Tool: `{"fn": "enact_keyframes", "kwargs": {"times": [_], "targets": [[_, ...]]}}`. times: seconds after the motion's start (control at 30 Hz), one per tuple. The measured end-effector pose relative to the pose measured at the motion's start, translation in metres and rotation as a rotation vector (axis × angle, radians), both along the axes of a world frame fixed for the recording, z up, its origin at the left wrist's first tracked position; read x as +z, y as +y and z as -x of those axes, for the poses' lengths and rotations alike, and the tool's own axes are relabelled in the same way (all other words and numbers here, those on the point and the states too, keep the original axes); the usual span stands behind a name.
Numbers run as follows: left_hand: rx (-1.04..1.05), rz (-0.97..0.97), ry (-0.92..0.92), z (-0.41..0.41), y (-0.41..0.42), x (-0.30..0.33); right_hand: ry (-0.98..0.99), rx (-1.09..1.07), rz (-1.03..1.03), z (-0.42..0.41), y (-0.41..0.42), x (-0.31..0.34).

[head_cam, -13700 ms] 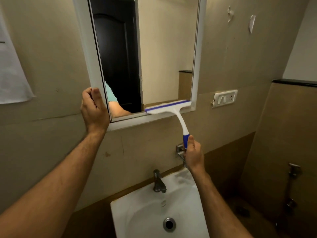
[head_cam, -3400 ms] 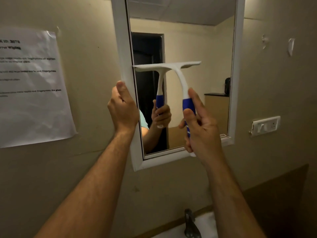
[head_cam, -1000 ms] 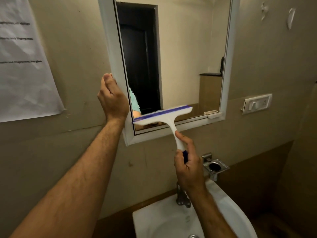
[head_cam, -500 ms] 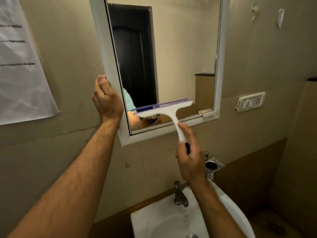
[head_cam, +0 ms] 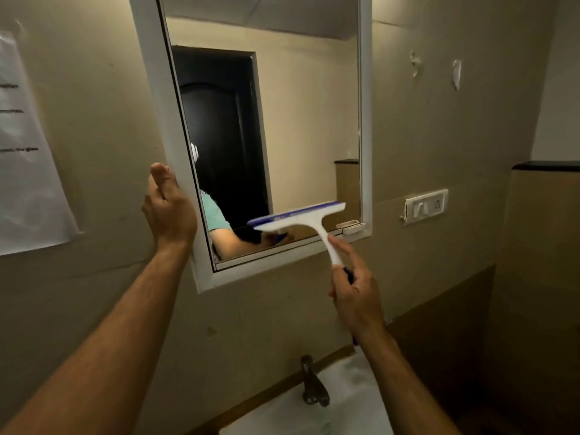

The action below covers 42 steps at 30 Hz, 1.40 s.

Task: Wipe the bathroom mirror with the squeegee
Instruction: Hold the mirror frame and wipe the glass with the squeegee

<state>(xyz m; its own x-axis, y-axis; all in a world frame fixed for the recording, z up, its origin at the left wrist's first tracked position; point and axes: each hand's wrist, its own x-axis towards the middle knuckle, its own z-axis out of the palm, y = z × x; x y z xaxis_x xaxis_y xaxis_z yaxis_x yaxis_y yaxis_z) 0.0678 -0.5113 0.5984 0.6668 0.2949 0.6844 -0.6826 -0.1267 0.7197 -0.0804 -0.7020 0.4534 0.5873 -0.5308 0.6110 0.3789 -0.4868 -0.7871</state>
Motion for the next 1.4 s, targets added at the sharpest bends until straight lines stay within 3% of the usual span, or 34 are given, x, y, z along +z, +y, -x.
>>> {"fn": "enact_keyframes", "kwargs": {"times": [0.2,0.5,0.73,1.0,1.27,1.4], "targets": [[0.008,-0.036,-0.014,0.006,0.000,0.001,-0.083,-0.048,-0.010,-0.005,-0.037,0.072],[0.014,-0.014,-0.007,0.004,0.000,0.005,-0.046,-0.025,-0.068,-0.006,-0.038,0.038],[0.047,-0.074,-0.020,-0.003,0.005,0.043,-0.233,-0.083,0.027,-0.024,-0.040,0.147],[0.068,-0.072,-0.056,-0.008,0.005,0.046,-0.273,-0.102,-0.015,-0.039,-0.035,0.117],[0.092,-0.034,-0.094,-0.014,0.001,0.080,-0.450,-0.095,0.031,-0.061,-0.012,0.241],[0.100,-0.032,-0.107,-0.012,0.000,0.075,-0.403,-0.119,0.046,-0.075,0.005,0.242]]}}
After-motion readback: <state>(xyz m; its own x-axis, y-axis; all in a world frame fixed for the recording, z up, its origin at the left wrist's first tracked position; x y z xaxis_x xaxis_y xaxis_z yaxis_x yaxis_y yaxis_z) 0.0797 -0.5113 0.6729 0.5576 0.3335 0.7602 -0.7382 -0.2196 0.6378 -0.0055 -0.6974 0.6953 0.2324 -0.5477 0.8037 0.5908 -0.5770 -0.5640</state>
